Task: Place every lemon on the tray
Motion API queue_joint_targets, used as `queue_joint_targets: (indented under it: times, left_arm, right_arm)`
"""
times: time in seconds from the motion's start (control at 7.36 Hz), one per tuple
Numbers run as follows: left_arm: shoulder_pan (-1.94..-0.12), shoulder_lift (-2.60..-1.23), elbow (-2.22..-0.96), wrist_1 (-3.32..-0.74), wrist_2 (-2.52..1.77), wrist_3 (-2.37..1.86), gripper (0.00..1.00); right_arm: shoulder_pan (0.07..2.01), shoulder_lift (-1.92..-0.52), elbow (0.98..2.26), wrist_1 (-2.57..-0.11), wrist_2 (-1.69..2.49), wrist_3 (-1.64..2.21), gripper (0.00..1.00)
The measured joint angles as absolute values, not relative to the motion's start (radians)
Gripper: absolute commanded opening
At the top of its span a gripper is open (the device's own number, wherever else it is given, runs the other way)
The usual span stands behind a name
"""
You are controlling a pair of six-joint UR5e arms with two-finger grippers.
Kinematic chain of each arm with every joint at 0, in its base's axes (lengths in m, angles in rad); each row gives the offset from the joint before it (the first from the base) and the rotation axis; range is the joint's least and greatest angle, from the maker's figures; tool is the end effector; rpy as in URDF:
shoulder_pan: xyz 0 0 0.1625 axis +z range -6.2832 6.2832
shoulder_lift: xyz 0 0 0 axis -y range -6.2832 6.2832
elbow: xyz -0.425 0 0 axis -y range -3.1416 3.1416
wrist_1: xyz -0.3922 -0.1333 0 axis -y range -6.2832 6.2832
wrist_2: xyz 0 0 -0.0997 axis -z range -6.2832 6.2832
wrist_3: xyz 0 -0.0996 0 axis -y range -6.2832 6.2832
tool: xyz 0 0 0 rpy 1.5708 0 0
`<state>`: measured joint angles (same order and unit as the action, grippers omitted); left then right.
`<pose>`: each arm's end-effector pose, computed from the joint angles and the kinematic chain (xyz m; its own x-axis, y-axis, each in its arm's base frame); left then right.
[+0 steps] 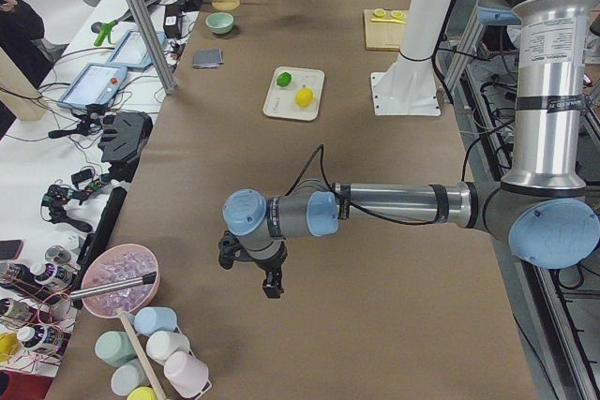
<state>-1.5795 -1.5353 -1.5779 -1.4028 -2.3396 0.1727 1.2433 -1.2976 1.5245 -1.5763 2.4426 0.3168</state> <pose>-0.0681 -0.4602 0.6880 0.7083 0.0287 -0.7053 -0.1149 0.9905 -0.0750 -0.1416 -0.5942 0.5241 0.6253 -0.0602 0.7781 0.1252 0.9918 -0.0240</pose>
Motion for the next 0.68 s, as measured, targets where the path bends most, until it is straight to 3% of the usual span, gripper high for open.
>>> queue_joint_targets:
  times: [0.27, 0.68]
  left_arm:
    - [-1.635, -1.593, -1.558, -1.281, -2.311, 0.247, 0.98]
    - [-1.648, -1.637, -1.550, -1.187, -2.307, 0.264, 0.98]
  right_arm:
    - [1.254, -1.455, 1.663, -1.575, 2.438, 0.308, 0.99]
    - [1.371, -1.545, 1.722, -1.584, 2.422, 0.292, 0.99]
